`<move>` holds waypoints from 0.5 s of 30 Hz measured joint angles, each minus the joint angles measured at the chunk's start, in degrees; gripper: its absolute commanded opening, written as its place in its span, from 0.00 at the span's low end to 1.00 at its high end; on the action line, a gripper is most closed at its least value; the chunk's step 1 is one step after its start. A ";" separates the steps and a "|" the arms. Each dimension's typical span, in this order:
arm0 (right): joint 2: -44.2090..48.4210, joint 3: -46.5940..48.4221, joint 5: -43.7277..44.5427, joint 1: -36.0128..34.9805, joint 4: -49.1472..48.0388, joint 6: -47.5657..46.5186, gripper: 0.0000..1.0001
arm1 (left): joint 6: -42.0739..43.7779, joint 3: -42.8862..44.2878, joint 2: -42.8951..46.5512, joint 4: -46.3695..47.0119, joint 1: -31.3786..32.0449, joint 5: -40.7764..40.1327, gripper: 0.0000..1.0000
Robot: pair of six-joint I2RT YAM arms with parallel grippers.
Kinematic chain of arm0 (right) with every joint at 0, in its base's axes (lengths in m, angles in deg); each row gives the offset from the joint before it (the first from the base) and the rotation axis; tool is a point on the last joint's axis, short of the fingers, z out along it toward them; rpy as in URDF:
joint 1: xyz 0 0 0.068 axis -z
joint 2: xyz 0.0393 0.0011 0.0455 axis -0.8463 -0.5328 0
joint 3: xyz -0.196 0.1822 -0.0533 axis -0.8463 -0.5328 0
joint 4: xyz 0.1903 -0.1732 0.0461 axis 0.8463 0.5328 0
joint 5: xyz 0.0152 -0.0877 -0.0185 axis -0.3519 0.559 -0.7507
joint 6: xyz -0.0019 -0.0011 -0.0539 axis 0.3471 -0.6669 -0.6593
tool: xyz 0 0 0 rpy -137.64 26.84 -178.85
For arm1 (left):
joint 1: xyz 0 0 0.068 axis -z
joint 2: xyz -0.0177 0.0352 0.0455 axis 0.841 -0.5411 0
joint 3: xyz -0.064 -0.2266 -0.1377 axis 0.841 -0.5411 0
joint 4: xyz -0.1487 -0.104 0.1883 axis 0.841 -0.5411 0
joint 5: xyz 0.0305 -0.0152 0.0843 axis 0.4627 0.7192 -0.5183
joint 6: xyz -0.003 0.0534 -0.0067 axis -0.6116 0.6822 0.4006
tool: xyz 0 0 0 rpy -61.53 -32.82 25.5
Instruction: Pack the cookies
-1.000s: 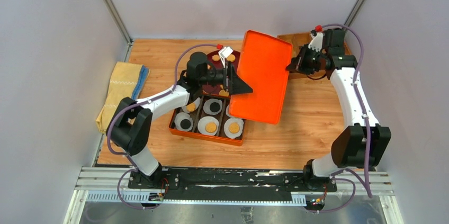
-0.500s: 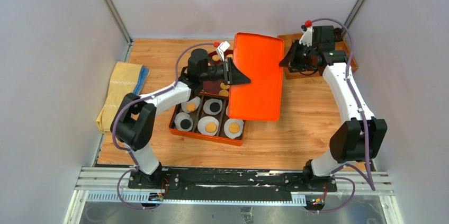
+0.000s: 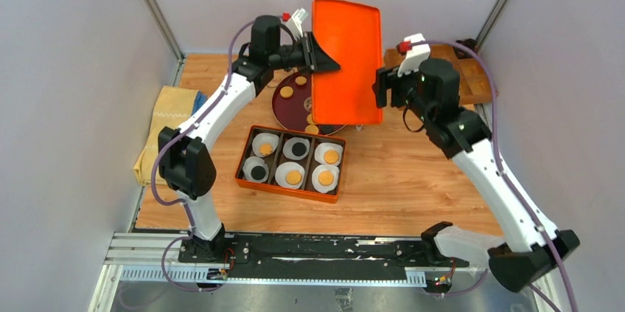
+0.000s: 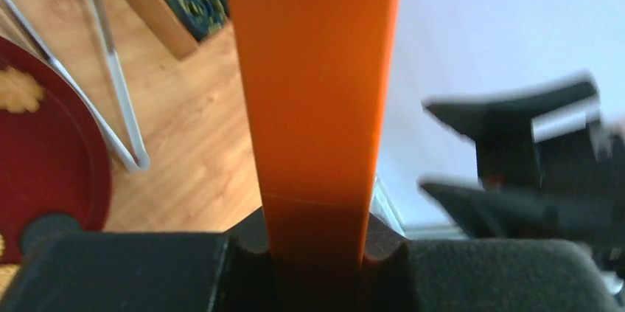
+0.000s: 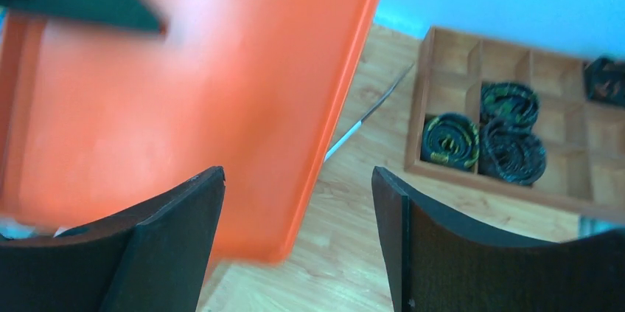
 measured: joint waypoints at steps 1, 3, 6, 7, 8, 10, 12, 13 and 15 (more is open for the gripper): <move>2.21 -1.81 2.10 -2.43 -1.57 -1.92 0.81 | 0.94 4.04 -1.33 -3.26 -0.83 -0.04 0.00; 6.27 -5.53 5.20 -6.80 -4.44 -5.46 0.82 | 2.12 10.69 -4.02 -8.59 -2.45 0.00 0.00; 10.69 -10.12 8.72 -12.46 -7.82 -10.54 0.83 | 3.19 19.02 -8.39 -16.48 -4.66 0.37 0.00; 11.87 -12.20 10.19 -14.95 -9.70 -12.70 0.83 | 3.23 21.38 -9.81 -18.82 -5.18 0.66 0.00; 12.44 -13.73 11.47 -16.79 -10.93 -14.34 0.83 | 3.21 23.58 -11.32 -20.72 -5.60 1.07 0.00; 13.05 -18.01 15.10 -22.21 -14.84 -18.75 0.87 | 2.89 26.27 -13.57 -23.34 -5.84 2.05 0.00; 12.35 -21.62 17.79 -27.26 -18.29 -22.86 0.88 | 2.29 26.73 -14.60 -25.44 -5.79 3.32 0.00; 11.41 -23.15 19.17 -29.59 -20.17 -24.87 0.88 | 1.99 26.69 -14.86 -26.62 -5.77 4.07 0.00; 8.13 -25.11 21.84 -32.74 -23.65 -28.59 0.89 | 1.33 26.23 -14.93 -28.63 -5.53 5.18 0.00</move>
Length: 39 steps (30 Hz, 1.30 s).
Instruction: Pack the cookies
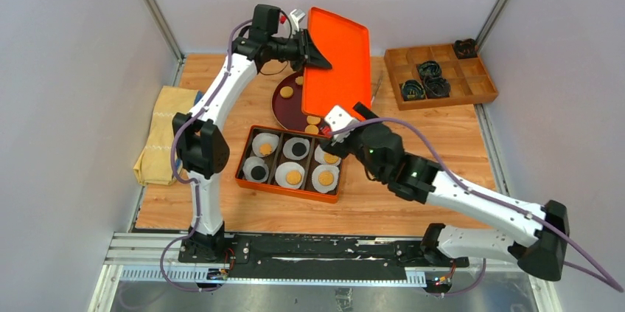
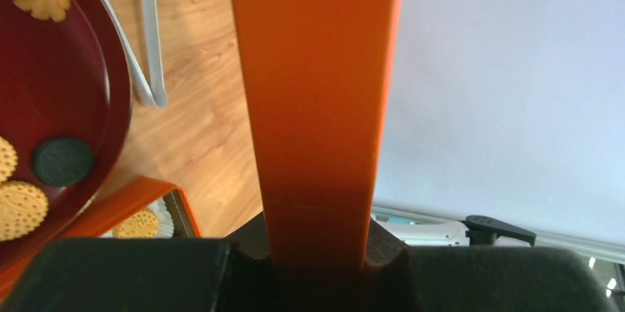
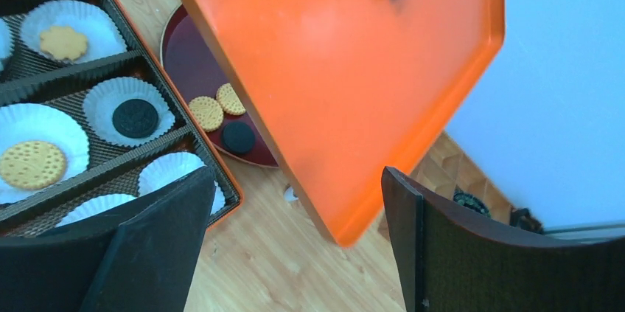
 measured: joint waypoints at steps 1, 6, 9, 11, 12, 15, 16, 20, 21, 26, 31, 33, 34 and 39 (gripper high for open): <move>-0.96 -0.26 0.50 -1.51 -0.94 -0.85 0.89 | -0.26 -0.24 0.04 -0.44 0.02 0.44 0.00; -6.56 -3.72 5.84 -5.35 -11.23 -7.26 0.89 | -0.59 -3.30 2.40 -2.34 0.07 1.57 0.00; -9.62 -4.50 8.87 -5.86 -17.42 -11.41 0.88 | -0.26 -6.49 5.40 -3.08 0.07 1.77 0.00; -11.89 -4.50 11.21 -5.86 -21.59 -14.53 0.85 | 0.13 -9.42 8.31 -3.58 0.07 1.81 0.00; -13.46 -4.50 12.87 -5.86 -24.63 -16.68 0.83 | 0.33 -10.78 9.75 -3.80 0.07 1.90 0.00; -18.12 -4.57 16.79 -5.88 -32.68 -22.67 0.73 | 1.16 -13.90 13.51 -3.74 0.07 1.49 0.00; -19.98 -4.68 18.03 -5.95 -35.60 -25.00 0.63 | 1.64 -14.88 14.60 -3.17 -0.07 1.42 0.00; -25.35 -5.27 20.52 -6.71 -45.07 -32.54 0.18 | 1.95 -17.70 17.18 -0.28 -0.96 0.11 0.03; -26.12 -5.35 21.05 -6.97 -46.73 -33.81 0.10 | 2.23 -18.27 17.51 0.20 -1.03 0.28 0.05; -25.35 -5.66 23.32 -7.34 -49.11 -36.20 0.00 | 0.72 -18.45 17.42 1.77 -0.98 0.76 0.33; -20.63 -5.62 24.15 -7.43 -46.86 -33.90 0.00 | -0.92 -18.47 16.74 5.53 -0.33 3.06 0.65; -17.90 -5.33 24.59 -7.30 -44.09 -31.54 0.00 | -2.69 -18.40 15.87 8.31 -0.24 4.74 0.69; -16.50 -4.87 24.59 -6.97 -41.83 -29.88 0.00 | -3.50 -18.32 15.47 9.77 -0.24 5.33 0.70; -11.65 -3.02 23.21 -5.01 -29.94 -20.68 0.00 | -8.70 -15.45 14.29 16.74 -1.38 5.20 0.73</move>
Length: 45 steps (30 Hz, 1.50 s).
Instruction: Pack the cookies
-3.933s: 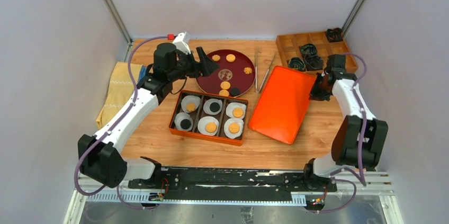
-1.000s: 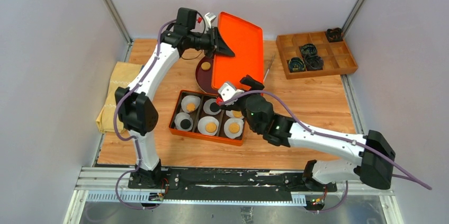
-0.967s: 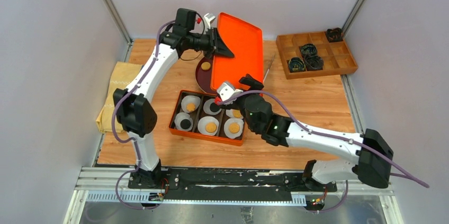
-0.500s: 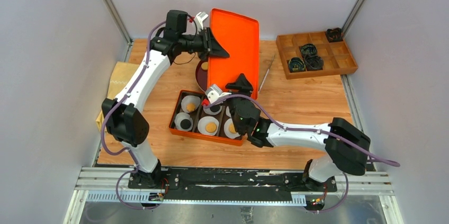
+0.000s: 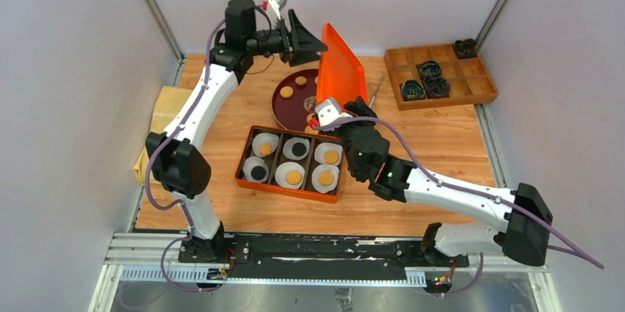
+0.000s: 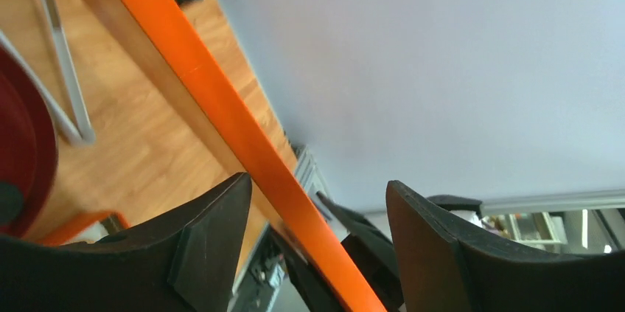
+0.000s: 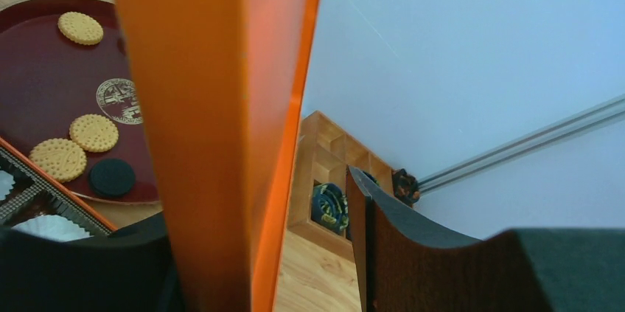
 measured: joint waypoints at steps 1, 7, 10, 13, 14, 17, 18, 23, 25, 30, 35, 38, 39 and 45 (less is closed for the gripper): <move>0.94 0.24 -0.68 0.55 2.47 2.25 0.00 | -1.09 1.27 0.00 1.49 -0.57 -0.13 0.74; 4.72 2.67 -5.75 4.22 16.04 13.81 0.00 | -4.94 5.46 2.93 10.75 -5.60 -2.67 0.76; 7.04 4.66 -11.76 8.68 24.65 22.38 0.00 | -3.23 2.73 7.65 11.67 -8.76 -5.88 0.77; 11.43 6.34 -21.68 17.88 31.28 32.17 0.00 | 2.49 -2.84 14.32 9.03 -10.69 -11.13 0.78; 12.87 6.80 -24.24 20.70 32.30 34.86 0.00 | 4.48 -5.62 16.98 8.59 -10.82 -13.09 0.78; 15.98 9.75 -32.30 27.98 36.04 42.91 0.00 | 8.39 -12.81 23.26 7.48 -10.60 -16.11 0.79; 16.24 11.61 -35.74 29.68 37.64 45.77 0.00 | 9.33 -14.80 24.76 7.48 -10.54 -16.87 0.79; 13.81 18.47 -47.95 35.08 41.42 55.06 0.00 | 10.49 -22.60 27.34 8.72 -10.54 -18.12 0.77; 12.68 19.58 -51.93 37.57 42.12 58.55 0.00 | 10.36 -25.75 27.30 9.62 -10.54 -18.10 0.76; 12.33 19.63 -59.01 42.69 42.45 66.86 0.00 | 11.06 -31.23 27.17 9.84 -10.54 -18.86 0.76; 13.68 19.63 -62.10 44.76 42.18 72.26 0.00 | 14.27 -34.07 29.18 8.94 -10.54 -24.85 0.77; 13.81 19.63 -62.29 45.66 42.45 73.16 0.02 | 15.69 -35.19 31.08 8.33 -10.56 -27.06 0.77; 13.77 19.52 -61.90 45.83 42.97 73.18 0.05 | 16.11 -35.39 31.63 8.22 -10.56 -27.39 0.77; 12.83 14.53 -60.30 46.38 44.94 72.67 0.53 | 17.16 -38.62 32.61 8.07 -10.56 -28.06 0.77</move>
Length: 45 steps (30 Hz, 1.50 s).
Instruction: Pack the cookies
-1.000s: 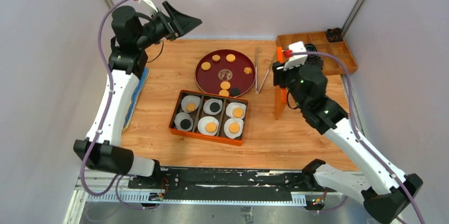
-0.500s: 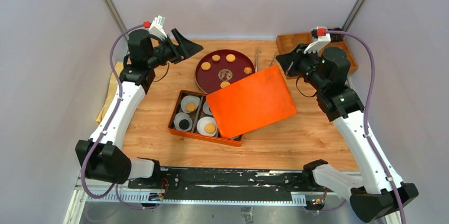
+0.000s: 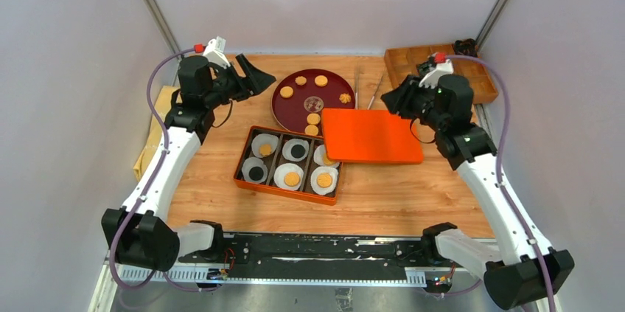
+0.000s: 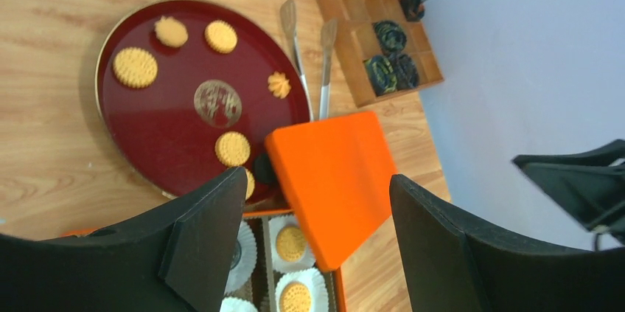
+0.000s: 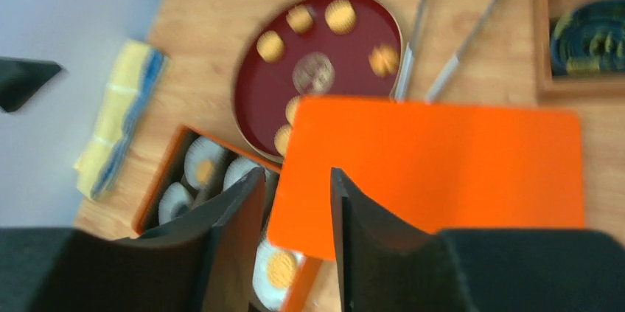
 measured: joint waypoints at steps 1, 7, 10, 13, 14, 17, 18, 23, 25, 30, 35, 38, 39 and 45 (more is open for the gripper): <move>-0.31 -2.27 0.13 0.04 -0.28 0.00 0.59 | 0.04 -0.61 -0.04 -0.26 0.00 -0.11 0.77; -1.64 -17.38 -0.72 3.50 -0.70 2.84 0.65 | 0.98 -2.95 0.33 -1.27 0.02 -0.63 0.77; -1.57 -22.69 -2.01 7.78 -1.49 4.66 0.66 | 1.22 -4.44 1.33 -1.29 0.02 -0.76 0.77; -0.98 -25.92 -4.22 13.16 -2.40 5.95 0.65 | 1.25 -5.25 1.81 -1.16 0.02 -0.74 0.77; -0.96 -26.32 -4.90 14.62 -2.78 6.32 0.66 | 1.20 -5.51 1.84 -0.87 0.02 -0.72 0.77; -1.62 -26.53 -7.19 17.68 -3.52 7.30 0.65 | 0.90 -6.12 1.70 -0.04 0.07 -0.57 0.77; -1.68 -26.56 -7.13 18.05 -3.30 7.50 0.65 | 0.76 -6.27 1.57 0.20 0.13 -0.44 0.77; 0.66 -28.83 -3.41 22.16 -3.06 9.49 0.65 | 1.33 -6.32 0.81 0.17 2.86 -1.86 0.76; 0.81 -28.65 -0.87 23.93 -2.60 9.75 0.65 | 2.67 -5.62 0.24 -1.29 6.27 -3.91 0.76; -3.61 -22.93 4.72 27.58 0.42 9.22 0.58 | 6.40 3.08 -6.99 -7.56 18.27 -8.72 0.58; -8.28 -17.31 8.39 31.85 1.51 8.20 0.54 | 7.43 12.92 -18.49 -12.81 23.61 -10.43 0.23; -12.48 -15.02 9.09 35.04 1.84 7.15 0.63 | 7.37 20.48 -27.30 -16.39 24.04 -10.62 0.20; -13.84 -14.53 8.96 35.76 1.92 6.93 0.64 | 7.34 23.67 -30.77 -17.70 24.13 -10.45 0.25; -22.32 -13.53 4.59 38.34 2.51 4.00 0.64 | 5.20 37.03 -45.77 -21.49 26.51 -7.34 0.54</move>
